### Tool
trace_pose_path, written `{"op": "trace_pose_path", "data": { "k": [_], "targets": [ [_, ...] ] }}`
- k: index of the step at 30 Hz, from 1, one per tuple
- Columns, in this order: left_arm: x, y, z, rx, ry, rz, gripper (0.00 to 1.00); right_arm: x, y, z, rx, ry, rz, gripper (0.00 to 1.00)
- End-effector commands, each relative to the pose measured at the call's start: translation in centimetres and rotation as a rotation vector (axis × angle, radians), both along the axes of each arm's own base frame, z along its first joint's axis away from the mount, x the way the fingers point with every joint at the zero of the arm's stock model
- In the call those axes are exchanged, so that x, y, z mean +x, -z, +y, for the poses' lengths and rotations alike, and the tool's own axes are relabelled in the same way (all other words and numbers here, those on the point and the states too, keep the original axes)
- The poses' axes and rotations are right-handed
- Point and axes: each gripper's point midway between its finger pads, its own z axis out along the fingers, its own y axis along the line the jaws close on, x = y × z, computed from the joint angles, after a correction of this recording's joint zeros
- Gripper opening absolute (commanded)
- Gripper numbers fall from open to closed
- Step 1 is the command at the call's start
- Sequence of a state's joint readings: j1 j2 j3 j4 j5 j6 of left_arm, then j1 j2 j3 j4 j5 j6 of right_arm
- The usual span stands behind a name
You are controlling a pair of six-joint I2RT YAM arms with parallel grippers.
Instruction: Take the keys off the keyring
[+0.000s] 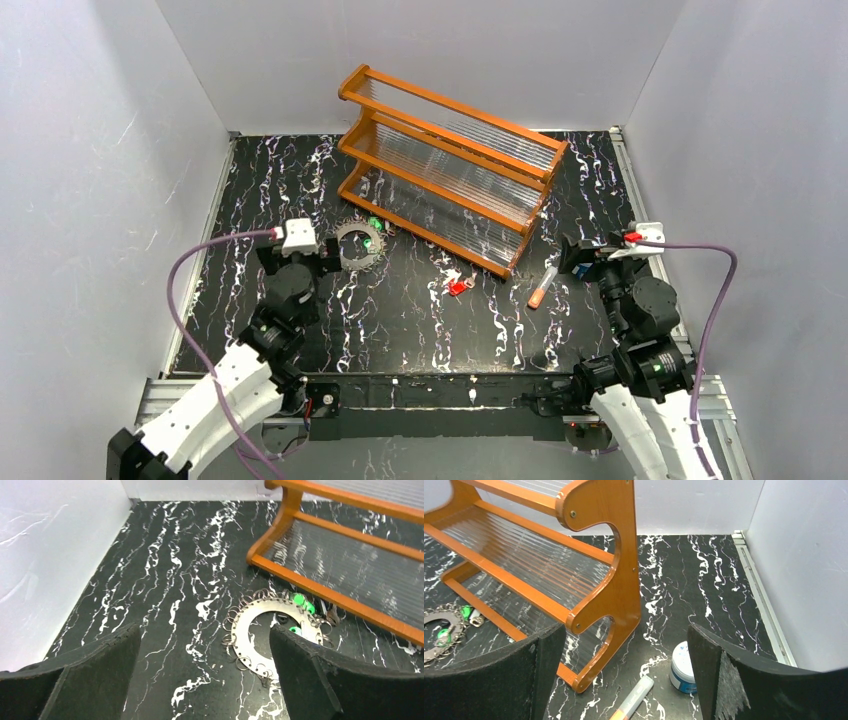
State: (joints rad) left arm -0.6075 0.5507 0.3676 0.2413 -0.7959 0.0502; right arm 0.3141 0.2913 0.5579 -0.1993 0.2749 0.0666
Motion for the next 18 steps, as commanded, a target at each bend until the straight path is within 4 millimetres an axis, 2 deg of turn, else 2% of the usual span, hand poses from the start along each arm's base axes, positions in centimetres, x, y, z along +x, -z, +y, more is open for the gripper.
{"op": "trace_pose_path", "data": {
  "k": [1,3,4,7,12,18],
  "targets": [
    [1.8,0.6,-2.3,-0.028,0.048,0.103,0.98,-0.4,-2.1,0.5,0.019,-0.037,-0.105,0.99],
    [2.7,1.9,-2.5,-0.027,0.002,0.185,0.98,-0.7,-2.4,0.5,0.028,-0.042,-0.122,0.99],
    [3.4,3.3,-2.4,-0.036,-0.070,0.286,0.98,-0.7,-2.4,0.3,0.046,-0.021,-0.125,0.99],
    [4.3,5.2,-2.9,-0.059,-0.139,0.420,0.98,-0.9,-2.5,0.4,0.055,-0.029,-0.134,0.99],
    [6.4,9.4,-3.0,-0.114,-0.187,0.578,0.94,-2.5,-4.3,0.8,0.076,-0.079,-0.235,0.99],
    [6.9,14.1,-1.8,-0.187,-0.232,0.739,0.81,-2.9,-4.7,1.2,0.075,-0.105,-0.253,0.99]
  ]
}}
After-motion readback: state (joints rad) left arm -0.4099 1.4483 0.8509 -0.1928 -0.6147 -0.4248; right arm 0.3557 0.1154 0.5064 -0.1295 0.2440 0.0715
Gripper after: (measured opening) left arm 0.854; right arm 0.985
